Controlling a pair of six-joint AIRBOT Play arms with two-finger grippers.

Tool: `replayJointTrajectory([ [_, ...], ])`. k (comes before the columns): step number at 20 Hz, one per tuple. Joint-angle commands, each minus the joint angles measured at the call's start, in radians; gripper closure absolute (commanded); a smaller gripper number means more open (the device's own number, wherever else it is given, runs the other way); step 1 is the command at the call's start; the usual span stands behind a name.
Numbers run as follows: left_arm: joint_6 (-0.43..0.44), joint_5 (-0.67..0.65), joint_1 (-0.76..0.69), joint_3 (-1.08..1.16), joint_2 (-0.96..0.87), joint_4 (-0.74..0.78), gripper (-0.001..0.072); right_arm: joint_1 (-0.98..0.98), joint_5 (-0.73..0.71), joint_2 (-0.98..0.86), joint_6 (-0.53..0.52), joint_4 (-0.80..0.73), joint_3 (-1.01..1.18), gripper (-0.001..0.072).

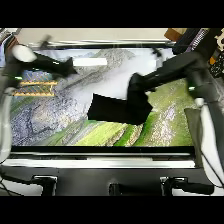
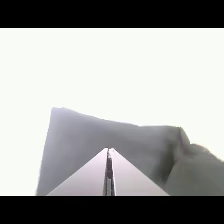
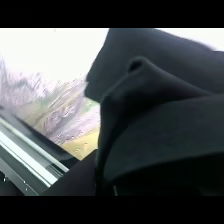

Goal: Fold the clothes and pants, and hang the long-sleeved shirts on hangers.

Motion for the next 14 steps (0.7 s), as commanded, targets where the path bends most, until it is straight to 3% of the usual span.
replayJointTrajectory([
  [1, 0.004, -0.046, 0.175, 0.001, 0.112, 0.049, 0.0694, 0.157, 0.121, -0.108, 0.015, 0.001, 0.001, 0.0679],
  [5, 0.020, -0.069, 0.253, 0.000, 0.124, 0.050, 0.0694, 0.216, 0.247, -0.196, 0.037, 0.051, 0.001, 0.0678],
  [12, 0.045, -0.067, 0.257, -0.025, 0.116, 0.053, 0.0694, 0.229, 0.414, -0.222, 0.060, 0.151, 0.002, 0.0678],
  [14, 0.045, -0.068, 0.254, -0.051, 0.116, 0.053, 0.0694, 0.253, 0.456, -0.227, 0.073, 0.158, 0.001, 0.0633],
])
